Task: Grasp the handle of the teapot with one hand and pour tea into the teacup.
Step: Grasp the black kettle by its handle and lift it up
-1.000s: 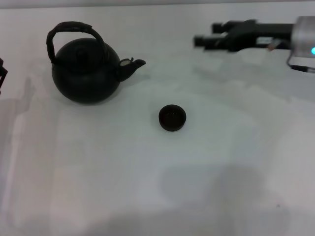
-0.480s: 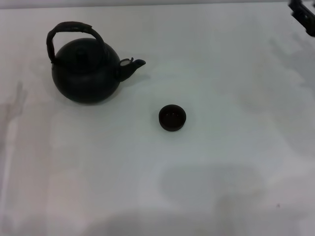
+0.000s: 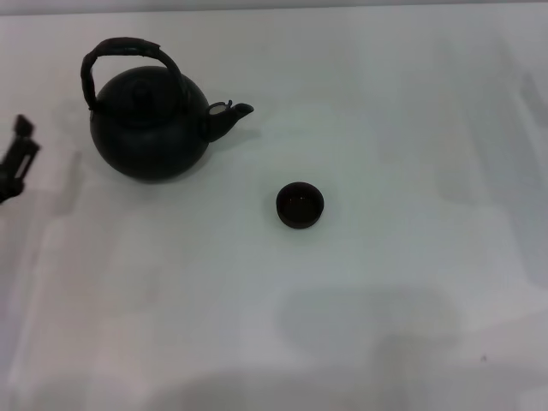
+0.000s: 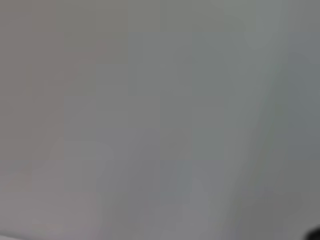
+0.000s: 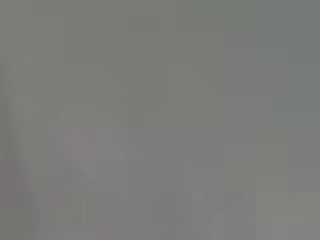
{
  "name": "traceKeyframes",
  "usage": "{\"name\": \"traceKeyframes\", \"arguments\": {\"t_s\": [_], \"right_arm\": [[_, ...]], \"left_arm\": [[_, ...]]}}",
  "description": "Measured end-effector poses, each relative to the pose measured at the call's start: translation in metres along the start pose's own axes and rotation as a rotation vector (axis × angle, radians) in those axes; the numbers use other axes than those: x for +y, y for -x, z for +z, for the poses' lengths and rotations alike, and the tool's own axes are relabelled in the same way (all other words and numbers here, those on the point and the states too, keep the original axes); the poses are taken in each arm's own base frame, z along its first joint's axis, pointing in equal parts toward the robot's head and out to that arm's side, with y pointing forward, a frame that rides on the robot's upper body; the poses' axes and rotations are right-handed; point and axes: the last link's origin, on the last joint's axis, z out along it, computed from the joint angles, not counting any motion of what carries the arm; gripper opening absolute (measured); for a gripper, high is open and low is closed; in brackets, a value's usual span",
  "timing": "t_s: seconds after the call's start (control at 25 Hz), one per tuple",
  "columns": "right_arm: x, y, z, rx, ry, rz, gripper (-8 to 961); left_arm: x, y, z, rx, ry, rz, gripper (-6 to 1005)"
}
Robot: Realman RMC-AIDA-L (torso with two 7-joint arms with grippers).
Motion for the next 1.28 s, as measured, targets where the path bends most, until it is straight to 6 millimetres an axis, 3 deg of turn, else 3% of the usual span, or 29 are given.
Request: {"name": "traceKeyframes", "arguments": {"t_s": [0.36, 0.84, 1.28], "right_arm": [[0.001, -0.003, 0.004, 0.033, -0.009, 0.016, 854], [0.000, -0.002, 0.005, 0.031, -0.011, 0.021, 854], [-0.001, -0.001, 0.006, 0.029, -0.011, 0.026, 854]], "left_arm": [[0.021, 0.000, 0.028, -0.032, 0.134, 0.038, 891], [0.023, -0.004, 0.069, -0.090, 0.170, 0.128, 888], [0.025, 0.000, 0.083, -0.139, 0.175, 0.190, 879]]}}
